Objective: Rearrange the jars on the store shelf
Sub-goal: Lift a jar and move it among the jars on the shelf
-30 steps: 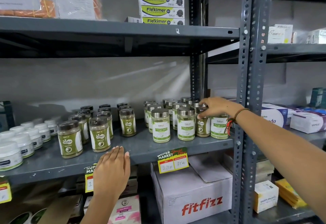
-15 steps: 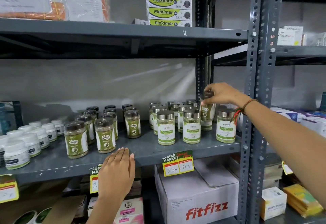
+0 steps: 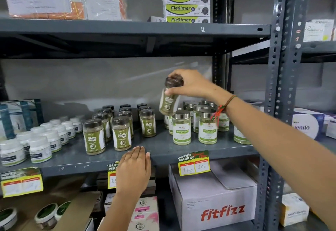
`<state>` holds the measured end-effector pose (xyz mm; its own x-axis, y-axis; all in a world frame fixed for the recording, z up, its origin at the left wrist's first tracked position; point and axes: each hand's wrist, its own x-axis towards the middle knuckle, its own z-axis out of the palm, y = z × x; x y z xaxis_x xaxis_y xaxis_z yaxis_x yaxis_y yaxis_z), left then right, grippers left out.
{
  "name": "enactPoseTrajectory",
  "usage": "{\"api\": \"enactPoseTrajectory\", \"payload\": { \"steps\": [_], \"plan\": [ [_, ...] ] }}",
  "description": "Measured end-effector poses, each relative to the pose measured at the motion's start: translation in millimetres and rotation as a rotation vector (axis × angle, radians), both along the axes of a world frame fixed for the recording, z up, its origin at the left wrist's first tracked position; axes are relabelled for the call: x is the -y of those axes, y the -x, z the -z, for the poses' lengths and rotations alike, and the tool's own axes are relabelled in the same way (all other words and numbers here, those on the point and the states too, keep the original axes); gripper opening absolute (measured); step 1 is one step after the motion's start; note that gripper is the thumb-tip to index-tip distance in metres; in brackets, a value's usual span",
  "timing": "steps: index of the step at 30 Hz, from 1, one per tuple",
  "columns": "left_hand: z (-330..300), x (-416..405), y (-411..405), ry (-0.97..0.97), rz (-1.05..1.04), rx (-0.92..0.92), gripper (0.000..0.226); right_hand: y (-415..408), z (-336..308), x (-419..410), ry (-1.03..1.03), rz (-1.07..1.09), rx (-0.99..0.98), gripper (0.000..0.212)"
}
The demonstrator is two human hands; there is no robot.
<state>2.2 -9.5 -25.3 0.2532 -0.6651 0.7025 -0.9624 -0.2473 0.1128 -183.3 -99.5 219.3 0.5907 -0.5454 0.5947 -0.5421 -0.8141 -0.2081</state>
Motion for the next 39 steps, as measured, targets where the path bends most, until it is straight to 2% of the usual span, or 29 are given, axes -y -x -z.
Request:
{"api": "enactPoseTrajectory", "payload": {
  "steps": [4,13,26,31,39],
  "plan": [
    [0,1,-1,0.007,0.004,0.006,0.049,-38,30,-7,-0.104,-0.082,-0.114,0.062],
    [3,3,-3,0.025,0.016,0.013,0.045,-84,74,20,-0.167,-0.071,-0.302,0.066],
    [4,4,-4,0.036,0.029,0.006,0.049,-93,77,31,-0.292,-0.096,-0.370,0.067],
    [2,2,-3,0.023,0.034,-0.001,0.050,-73,77,22,-0.272,-0.084,-0.249,0.075],
    [-1,-2,1,-0.027,0.012,0.006,0.050,23,62,18,-0.056,0.121,0.038,0.056]
  ]
}}
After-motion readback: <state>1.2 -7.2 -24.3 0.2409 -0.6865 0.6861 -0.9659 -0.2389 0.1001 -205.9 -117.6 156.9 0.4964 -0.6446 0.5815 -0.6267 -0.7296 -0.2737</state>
